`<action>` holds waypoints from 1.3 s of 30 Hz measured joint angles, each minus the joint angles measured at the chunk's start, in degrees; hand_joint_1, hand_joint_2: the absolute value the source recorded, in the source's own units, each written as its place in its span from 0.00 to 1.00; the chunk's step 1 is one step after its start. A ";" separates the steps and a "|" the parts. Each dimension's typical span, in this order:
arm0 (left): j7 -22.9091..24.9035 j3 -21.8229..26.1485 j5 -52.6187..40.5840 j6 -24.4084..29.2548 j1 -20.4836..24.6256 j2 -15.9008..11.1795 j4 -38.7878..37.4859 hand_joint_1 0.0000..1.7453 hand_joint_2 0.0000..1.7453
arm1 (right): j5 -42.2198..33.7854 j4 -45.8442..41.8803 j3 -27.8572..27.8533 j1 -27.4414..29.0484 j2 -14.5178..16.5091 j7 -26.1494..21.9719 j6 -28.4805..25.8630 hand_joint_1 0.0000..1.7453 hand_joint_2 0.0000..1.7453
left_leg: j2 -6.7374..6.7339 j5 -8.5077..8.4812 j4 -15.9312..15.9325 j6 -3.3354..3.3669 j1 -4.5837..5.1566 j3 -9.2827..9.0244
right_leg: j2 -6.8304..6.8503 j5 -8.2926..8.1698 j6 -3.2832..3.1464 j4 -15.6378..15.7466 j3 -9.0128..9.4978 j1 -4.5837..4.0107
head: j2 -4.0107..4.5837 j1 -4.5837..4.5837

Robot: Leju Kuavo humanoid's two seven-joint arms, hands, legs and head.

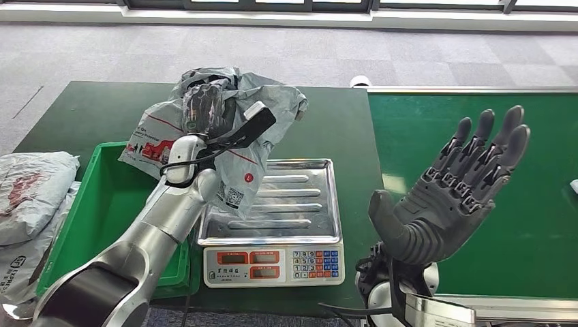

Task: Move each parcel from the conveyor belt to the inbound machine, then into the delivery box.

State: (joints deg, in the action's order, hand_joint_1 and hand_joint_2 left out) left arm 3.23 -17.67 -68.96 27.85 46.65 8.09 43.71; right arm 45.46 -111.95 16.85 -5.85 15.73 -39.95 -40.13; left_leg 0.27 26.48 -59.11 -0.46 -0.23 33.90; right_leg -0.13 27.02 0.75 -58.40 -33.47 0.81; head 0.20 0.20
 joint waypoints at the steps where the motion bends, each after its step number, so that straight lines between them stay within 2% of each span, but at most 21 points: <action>1: -0.06 0.55 -0.52 0.27 -0.42 -0.01 1.28 1.00 1.00 | -0.01 0.00 -0.22 0.05 0.01 0.00 0.01 0.00 1.00 | 0.00 0.00 0.00 0.00 0.00 0.00 | 0.00 0.00 0.00 0.00 0.00 0.00 | 0.00 0.00; 8: 4.81 5.76 -3.86 2.79 -1.93 -1.19 6.54 1.00 1.00 | 0.08 0.00 -1.07 0.27 0.03 0.00 0.00 0.00 1.00 | -0.03 -0.01 0.01 -0.01 -0.01 0.01 | -0.05 0.00 -0.01 -0.01 -0.05 -0.02 | 0.00 0.00; 17: 6.48 11.66 -3.64 4.93 -3.05 -3.19 7.15 1.00 1.00 | 0.34 0.00 -1.09 0.30 0.03 0.00 0.00 0.00 1.00 | -0.02 -0.04 0.01 -0.06 -0.04 0.04 | -0.05 0.00 -0.01 -0.02 -0.07 -0.02 | 0.00 0.00; 33: 4.52 20.67 -2.47 8.10 -3.81 -6.43 4.89 1.00 1.00 | 0.58 0.00 -1.27 0.68 0.03 0.00 0.00 0.00 1.00 | -0.03 -0.04 0.01 -0.06 -0.05 0.06 | -0.04 0.00 -0.02 -0.02 -0.09 -0.03 | 0.00 0.00; 34: 4.25 21.20 -2.47 8.32 -3.83 -6.52 4.87 0.98 1.00 | 0.57 0.01 -1.40 0.74 0.03 0.00 0.00 0.00 1.00 | -0.03 -0.04 0.01 -0.06 -0.05 0.06 | -0.04 0.00 -0.02 -0.02 -0.09 -0.03 | 0.00 0.00; 38: 3.64 22.73 -2.51 8.79 -3.94 -6.73 4.85 0.01 1.00 | 0.88 0.01 -1.90 0.97 0.03 0.00 0.00 0.00 1.00 | -0.02 -0.04 0.01 -0.06 -0.04 0.06 | -0.04 0.00 -0.02 -0.02 -0.09 -0.03 | 0.00 0.00; 39: 3.48 23.02 -2.60 8.96 -3.98 -6.75 4.84 0.00 1.00 | 1.13 0.02 -1.95 1.01 0.03 0.00 0.00 0.00 1.00 | -0.02 -0.04 0.01 -0.06 -0.04 0.06 | -0.04 0.00 -0.02 -0.02 -0.09 -0.03 | 0.00 0.00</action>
State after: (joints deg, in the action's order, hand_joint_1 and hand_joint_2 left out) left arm 6.71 5.35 -71.56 36.80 42.67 1.34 48.55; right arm 46.59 -111.93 14.91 -4.84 15.76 -39.95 -40.13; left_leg 0.25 26.43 -59.10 -0.53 -0.27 33.96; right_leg -0.17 27.02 0.74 -58.42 -33.56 0.79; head 0.20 0.20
